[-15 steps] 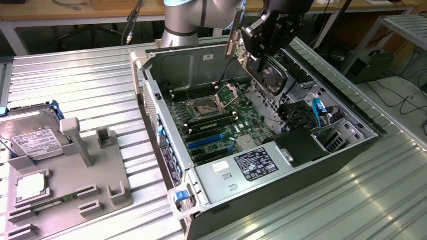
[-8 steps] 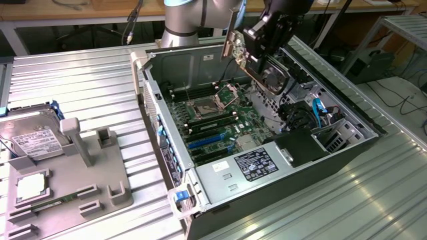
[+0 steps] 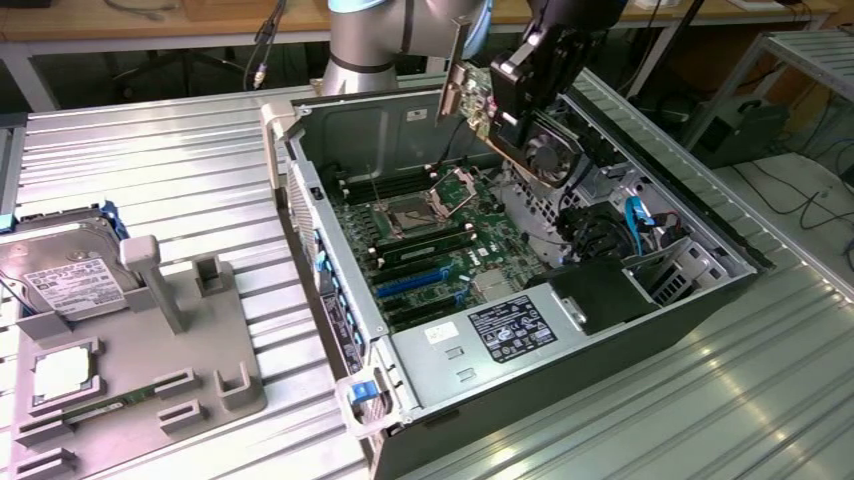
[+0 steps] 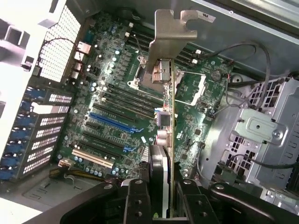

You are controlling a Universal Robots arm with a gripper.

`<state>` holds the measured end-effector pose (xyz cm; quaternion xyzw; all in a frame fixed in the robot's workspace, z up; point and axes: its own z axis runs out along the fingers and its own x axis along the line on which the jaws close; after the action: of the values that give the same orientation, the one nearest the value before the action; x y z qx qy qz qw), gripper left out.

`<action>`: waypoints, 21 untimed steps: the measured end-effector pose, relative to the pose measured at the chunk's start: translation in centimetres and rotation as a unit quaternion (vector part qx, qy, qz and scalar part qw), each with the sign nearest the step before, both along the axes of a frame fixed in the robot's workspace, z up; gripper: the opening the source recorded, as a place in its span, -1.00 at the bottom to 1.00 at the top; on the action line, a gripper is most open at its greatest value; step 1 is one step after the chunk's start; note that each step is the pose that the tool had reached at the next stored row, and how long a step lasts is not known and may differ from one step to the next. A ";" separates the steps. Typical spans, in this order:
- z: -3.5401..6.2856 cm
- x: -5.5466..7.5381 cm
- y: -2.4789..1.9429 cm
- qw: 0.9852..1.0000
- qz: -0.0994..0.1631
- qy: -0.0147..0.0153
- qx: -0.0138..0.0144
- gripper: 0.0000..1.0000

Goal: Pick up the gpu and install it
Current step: 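Insert the gpu into the slot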

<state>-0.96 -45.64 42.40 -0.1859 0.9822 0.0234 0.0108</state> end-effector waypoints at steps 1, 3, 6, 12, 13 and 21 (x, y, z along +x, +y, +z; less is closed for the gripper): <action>0.00 0.0 0.00 1.000 0.004 0.000 0.000 -0.44; 0.00 0.0 0.00 1.000 0.014 0.000 0.000 -0.44; 0.00 0.0 0.00 1.000 0.026 0.000 0.000 -0.44; 0.00 0.0 0.00 0.999 0.053 0.000 0.000 -0.44; 0.00 0.0 0.00 0.998 0.056 0.000 0.000 -0.44; 0.00 0.0 0.00 0.997 0.082 0.000 0.000 -0.44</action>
<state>-0.96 -45.64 42.40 -0.2658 0.9637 0.0241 0.0088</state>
